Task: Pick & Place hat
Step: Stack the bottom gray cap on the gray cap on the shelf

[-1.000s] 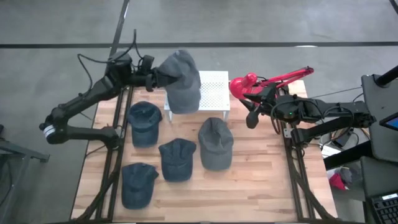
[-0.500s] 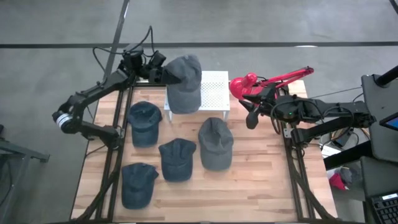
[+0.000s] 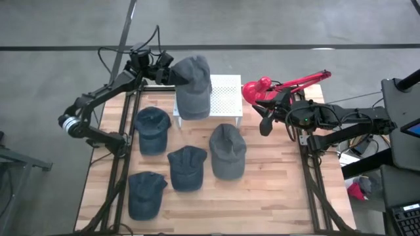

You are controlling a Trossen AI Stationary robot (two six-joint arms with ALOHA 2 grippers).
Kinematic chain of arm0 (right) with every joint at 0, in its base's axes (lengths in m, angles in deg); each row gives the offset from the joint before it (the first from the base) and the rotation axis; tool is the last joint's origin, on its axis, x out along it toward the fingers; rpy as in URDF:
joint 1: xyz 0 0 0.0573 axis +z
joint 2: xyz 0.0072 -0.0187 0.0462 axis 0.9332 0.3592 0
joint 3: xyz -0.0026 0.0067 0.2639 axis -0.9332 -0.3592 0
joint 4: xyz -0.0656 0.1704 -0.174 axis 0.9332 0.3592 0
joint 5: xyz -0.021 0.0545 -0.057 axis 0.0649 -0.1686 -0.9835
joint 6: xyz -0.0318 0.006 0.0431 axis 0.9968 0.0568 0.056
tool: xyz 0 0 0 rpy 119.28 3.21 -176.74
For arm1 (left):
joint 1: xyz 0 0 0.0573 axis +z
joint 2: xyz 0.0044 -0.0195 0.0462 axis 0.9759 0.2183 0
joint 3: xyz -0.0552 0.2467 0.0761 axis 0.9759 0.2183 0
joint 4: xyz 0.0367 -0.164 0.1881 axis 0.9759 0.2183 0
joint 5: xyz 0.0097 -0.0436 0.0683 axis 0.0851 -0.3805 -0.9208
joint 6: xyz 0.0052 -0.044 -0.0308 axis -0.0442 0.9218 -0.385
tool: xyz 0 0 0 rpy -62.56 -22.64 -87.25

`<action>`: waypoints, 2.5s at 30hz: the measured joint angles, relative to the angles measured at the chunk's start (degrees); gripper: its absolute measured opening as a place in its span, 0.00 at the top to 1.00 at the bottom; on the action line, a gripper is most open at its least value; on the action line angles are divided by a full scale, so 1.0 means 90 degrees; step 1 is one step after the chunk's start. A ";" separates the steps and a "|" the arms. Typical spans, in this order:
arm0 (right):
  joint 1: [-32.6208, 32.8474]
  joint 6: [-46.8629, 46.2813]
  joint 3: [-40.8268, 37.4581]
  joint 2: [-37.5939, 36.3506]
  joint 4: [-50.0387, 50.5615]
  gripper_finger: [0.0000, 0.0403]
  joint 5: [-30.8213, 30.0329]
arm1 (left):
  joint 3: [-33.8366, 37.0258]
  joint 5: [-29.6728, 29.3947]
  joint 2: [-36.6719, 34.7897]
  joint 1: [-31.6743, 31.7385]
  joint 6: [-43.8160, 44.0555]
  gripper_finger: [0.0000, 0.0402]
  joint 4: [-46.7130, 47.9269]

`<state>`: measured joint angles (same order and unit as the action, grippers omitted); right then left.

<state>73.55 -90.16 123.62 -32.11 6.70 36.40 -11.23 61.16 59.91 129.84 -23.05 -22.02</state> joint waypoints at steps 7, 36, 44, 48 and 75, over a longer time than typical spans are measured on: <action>0.0000 0.0001 0.0010 0.0000 -0.0022 0.75 -0.0002 | 0.0003 0.0397 0.0138 0.0024 -0.0007 1.00 0.0003; 0.0000 0.0000 0.0012 0.0000 -0.0172 0.81 -0.0005 | 0.0010 0.0104 0.0180 0.0180 -0.0680 0.81 0.0072; 0.0000 0.0000 0.0012 0.0000 -0.0175 0.78 -0.0005 | 0.0010 0.0103 0.0180 0.0270 -0.0543 0.77 0.0171; 0.0000 0.0001 0.0012 0.0000 -0.0176 0.77 -0.0005 | 0.0010 0.0251 0.0180 0.0310 -0.0268 0.77 0.0175; -0.1434 0.1482 0.0960 0.2028 -0.1625 0.81 0.0968 | 0.0010 0.0259 0.0151 0.0318 -0.0240 0.77 0.0177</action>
<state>60.65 -76.82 132.26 -13.86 -7.92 45.11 -11.14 63.49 61.27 132.70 -25.22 -20.42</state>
